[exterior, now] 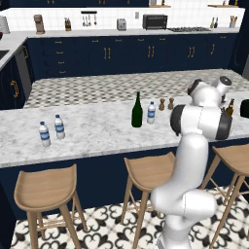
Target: Move the plastic bottles in the middle to the plastics group, and the glass bottles in the middle to the glass group.
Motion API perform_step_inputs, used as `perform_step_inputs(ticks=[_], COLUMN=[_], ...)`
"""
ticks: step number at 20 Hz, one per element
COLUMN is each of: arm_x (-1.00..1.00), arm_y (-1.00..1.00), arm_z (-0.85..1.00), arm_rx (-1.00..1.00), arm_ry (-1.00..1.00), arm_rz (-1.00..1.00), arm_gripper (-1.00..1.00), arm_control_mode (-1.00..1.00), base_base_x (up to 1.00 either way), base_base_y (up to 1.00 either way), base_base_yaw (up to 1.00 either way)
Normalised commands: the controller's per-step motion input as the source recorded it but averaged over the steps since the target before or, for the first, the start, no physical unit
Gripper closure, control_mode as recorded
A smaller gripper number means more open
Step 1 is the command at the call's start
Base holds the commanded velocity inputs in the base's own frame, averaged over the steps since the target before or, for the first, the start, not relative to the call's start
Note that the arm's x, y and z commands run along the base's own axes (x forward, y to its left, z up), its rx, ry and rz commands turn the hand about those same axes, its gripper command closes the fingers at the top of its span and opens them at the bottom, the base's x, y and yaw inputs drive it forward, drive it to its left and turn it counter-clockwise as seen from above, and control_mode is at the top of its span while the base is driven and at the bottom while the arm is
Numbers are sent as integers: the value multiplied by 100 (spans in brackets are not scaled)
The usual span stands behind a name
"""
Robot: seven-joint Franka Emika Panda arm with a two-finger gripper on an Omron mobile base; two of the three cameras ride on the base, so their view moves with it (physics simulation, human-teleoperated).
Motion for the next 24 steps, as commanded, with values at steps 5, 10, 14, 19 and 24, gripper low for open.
perform_step_inputs(ticks=[5, 10, 14, 19, 24], arm_x=[0, -6, -17, -18, -5], arm_y=[100, 100, 100, 93, 100], arm_z=[47, 42, 9, -5, 10], arm_rx=[0, 0, -1, 0, -1], arm_ry=[-1, -2, 0, -13, -9], arm_rz=[-1, -2, 0, 0, 0], arm_gripper=[-100, -100, -100, -100, -100], arm_control_mode=[-100, -100, -100, -100, -100], base_base_x=[0, 0, 0, 0, 0], base_base_y=[0, 0, 0, 0, 0], base_base_yaw=[0, 0, 0, 0, 0])
